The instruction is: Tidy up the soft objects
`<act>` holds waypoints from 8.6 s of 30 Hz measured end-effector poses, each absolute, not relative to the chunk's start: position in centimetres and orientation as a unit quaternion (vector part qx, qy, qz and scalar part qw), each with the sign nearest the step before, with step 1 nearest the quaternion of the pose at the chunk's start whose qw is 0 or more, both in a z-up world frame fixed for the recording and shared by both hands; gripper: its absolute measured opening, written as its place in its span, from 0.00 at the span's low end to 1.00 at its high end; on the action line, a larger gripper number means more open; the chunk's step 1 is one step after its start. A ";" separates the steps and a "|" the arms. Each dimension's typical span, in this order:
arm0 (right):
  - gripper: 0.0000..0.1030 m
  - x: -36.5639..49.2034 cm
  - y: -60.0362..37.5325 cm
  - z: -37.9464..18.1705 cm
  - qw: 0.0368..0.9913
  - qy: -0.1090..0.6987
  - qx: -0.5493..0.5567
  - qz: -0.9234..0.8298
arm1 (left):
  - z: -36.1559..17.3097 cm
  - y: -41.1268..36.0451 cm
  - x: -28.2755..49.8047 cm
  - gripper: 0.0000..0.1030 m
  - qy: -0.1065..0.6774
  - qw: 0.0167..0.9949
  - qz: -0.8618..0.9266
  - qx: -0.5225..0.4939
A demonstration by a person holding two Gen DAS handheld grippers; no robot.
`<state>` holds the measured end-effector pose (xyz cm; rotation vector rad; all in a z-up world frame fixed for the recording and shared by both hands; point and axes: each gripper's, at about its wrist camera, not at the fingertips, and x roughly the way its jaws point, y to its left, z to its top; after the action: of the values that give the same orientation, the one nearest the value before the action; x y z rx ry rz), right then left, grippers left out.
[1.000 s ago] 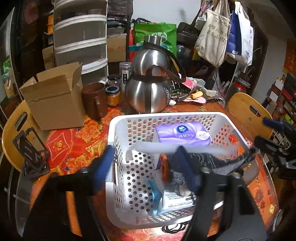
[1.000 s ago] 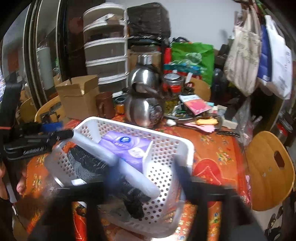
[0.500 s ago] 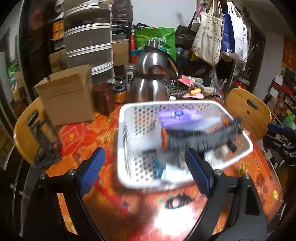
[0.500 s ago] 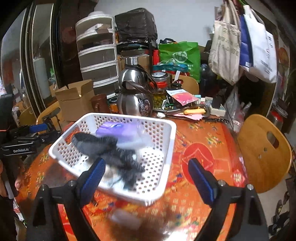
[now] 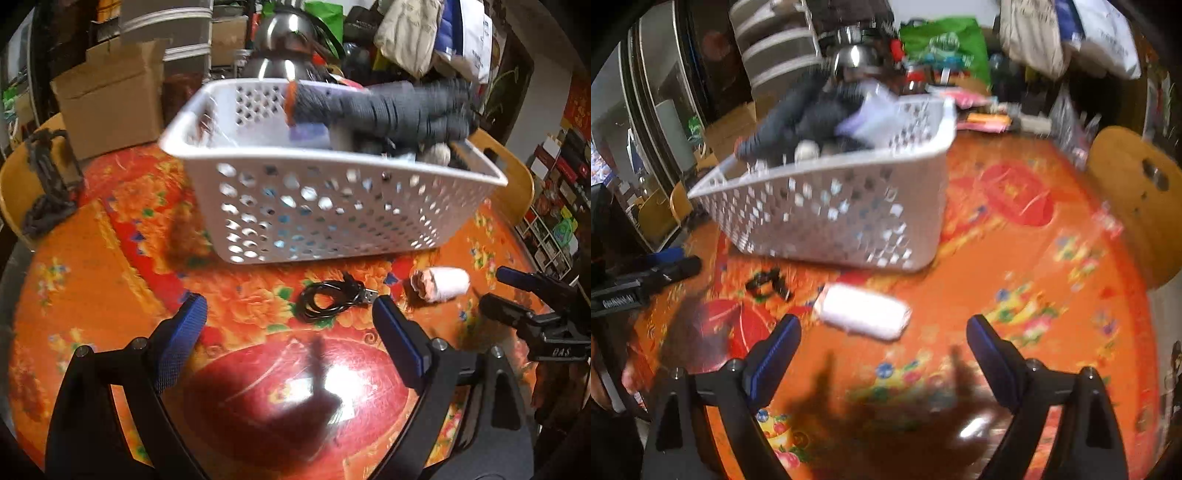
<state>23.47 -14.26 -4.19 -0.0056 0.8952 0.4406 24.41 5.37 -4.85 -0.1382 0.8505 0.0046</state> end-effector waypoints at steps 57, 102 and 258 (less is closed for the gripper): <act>0.71 23.7 -11.9 -5.6 0.898 0.377 -0.002 0.229 | -6.4 -0.5 23.8 0.06 0.373 0.924 -0.084 -0.012; 0.72 37.2 -10.4 7.2 0.901 0.386 -0.011 0.200 | 5.3 10.1 34.6 0.07 0.364 0.928 0.015 -0.073; 1.00 3.0 -12.9 8.4 0.944 0.307 -0.035 0.116 | 8.7 0.8 1.9 1.00 0.306 0.951 0.007 -0.034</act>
<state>3.00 -12.89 8.43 -0.0712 0.6252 0.2362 1.90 0.77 8.67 -0.0685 0.6230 0.0147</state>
